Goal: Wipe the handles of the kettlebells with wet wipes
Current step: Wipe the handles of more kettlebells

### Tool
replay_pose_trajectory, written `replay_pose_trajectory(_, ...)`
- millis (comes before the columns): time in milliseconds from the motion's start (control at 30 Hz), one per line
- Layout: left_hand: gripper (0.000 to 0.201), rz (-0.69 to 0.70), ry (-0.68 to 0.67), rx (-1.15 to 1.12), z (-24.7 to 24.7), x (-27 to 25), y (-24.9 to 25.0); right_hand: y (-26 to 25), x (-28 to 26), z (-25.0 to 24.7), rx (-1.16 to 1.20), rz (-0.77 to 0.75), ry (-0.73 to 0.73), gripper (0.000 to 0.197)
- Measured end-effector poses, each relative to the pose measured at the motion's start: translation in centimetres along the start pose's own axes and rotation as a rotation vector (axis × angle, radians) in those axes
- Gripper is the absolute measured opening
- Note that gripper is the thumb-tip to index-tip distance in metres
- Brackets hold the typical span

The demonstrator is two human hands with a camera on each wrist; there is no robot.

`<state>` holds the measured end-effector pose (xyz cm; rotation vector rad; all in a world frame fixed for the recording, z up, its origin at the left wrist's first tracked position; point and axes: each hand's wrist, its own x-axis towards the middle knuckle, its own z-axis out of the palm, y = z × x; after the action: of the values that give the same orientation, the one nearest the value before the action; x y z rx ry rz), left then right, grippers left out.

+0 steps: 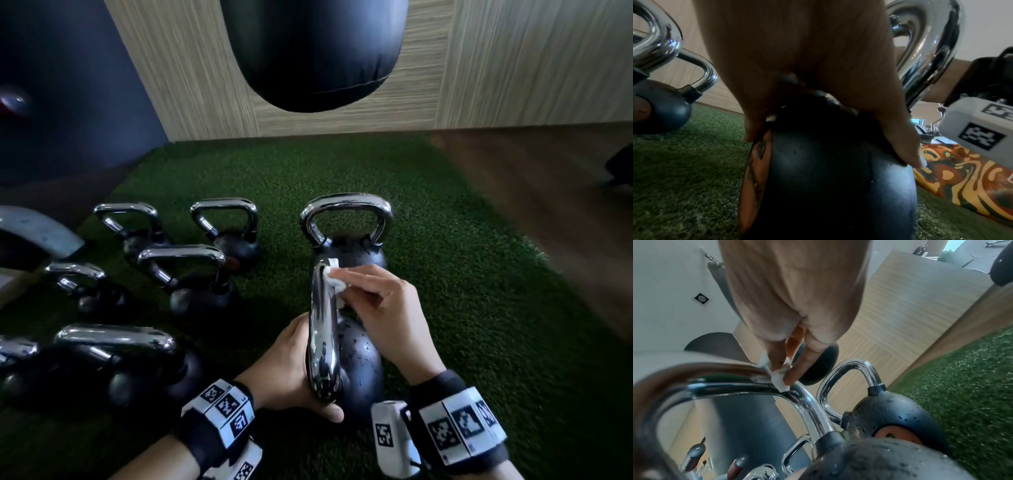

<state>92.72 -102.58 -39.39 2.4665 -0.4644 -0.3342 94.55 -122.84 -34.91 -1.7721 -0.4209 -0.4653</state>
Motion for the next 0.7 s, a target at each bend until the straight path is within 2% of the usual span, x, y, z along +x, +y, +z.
replay_pose_trajectory(167, 0.156, 0.031, 0.030, -0.022, 0.2, 0.1, -0.2, -0.8, -0.8, -1.1, 0.047, 0.130, -0.063, 0.028)
replay_pose_trajectory(267, 0.136, 0.118, 0.046, -0.027, 0.4, 0.0, -0.5, -2.1, -1.8, -2.4, 0.170, 0.209, -0.183, 0.020)
replay_pose_trajectory(333, 0.123, 0.115, 0.060, -0.020, 0.5, 0.1, -0.6, -3.0, -2.6, -3.2, 0.290, 0.294, -0.307, 0.019)
replay_pose_trajectory(433, 0.124, 0.085, 0.059, -0.011, 0.6, 0.2, -1.0, -3.4, -3.4, -3.5, 0.384, 0.344, -0.362, 0.018)
replay_pose_trajectory(500, 0.124, 0.065, 0.051, 0.004, 0.9, 0.4, -1.5, -3.3, -3.6, -3.6, 0.377, 0.360, -0.379, 0.014)
replay_pose_trajectory(600, 0.124, 0.012, 0.025, 0.010, 1.0, 0.2, -1.6, -3.0, -4.2, -4.0, 0.296, 0.401, -0.498, 0.011)
replay_pose_trajectory(700, 0.138, 0.007, 0.041, -0.017, 0.8, 0.0, -1.3, -2.2, -4.8, -3.9, 0.104, 0.375, -0.578, 0.011)
